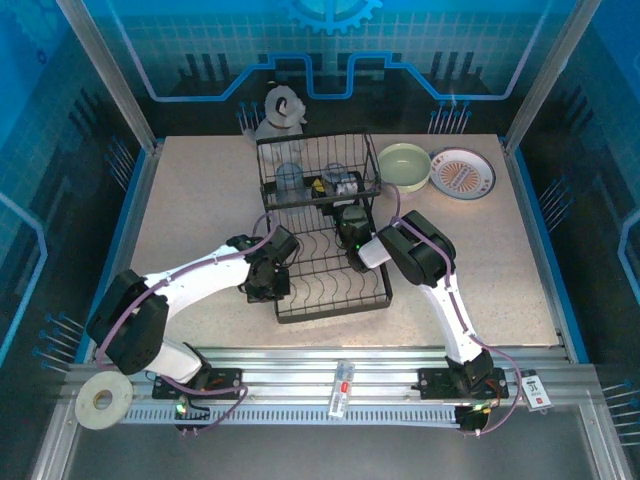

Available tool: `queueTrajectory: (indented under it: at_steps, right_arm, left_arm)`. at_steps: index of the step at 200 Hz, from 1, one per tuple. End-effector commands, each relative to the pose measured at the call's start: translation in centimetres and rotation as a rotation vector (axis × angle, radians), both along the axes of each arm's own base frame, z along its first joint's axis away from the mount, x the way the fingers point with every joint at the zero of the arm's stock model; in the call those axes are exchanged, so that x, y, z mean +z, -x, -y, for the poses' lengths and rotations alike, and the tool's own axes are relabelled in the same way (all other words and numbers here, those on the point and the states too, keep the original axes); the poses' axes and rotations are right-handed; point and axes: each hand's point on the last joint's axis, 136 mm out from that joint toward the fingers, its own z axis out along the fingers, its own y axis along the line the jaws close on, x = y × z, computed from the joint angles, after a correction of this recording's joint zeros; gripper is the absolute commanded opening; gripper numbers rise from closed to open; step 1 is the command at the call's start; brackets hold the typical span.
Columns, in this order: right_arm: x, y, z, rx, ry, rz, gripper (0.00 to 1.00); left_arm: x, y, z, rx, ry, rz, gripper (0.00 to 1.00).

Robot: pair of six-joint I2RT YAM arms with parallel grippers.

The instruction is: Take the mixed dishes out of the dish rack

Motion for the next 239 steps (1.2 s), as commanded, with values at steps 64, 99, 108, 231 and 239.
queueTrajectory:
  at_steps: [64, 99, 108, 231, 239]
  right_arm:
    - [3.3, 2.4, -1.2, 0.060, -0.068, 0.027, 0.60]
    - [3.9, 3.1, -1.8, 0.060, -0.025, 0.019, 0.60]
    - [3.9, 3.2, -2.0, 0.062, -0.020, 0.025, 0.60]
    - [4.2, 5.5, -3.7, 0.198, 0.053, 0.071, 0.61]
    - [4.2, 5.7, -3.6, 0.201, 0.056, 0.064, 0.61]
  left_arm:
    - [0.8, -1.8, 3.5, -0.042, 0.165, 0.027, 0.00]
    - [0.8, -1.8, 3.5, -0.042, 0.169, 0.029, 0.00]
    - [0.9, -1.8, 3.5, -0.043, 0.170, 0.031, 0.00]
    - [1.5, -2.3, 3.6, -0.042, 0.181, 0.052, 0.00]
    - [1.4, -2.3, 3.5, -0.039, 0.182, 0.051, 0.00]
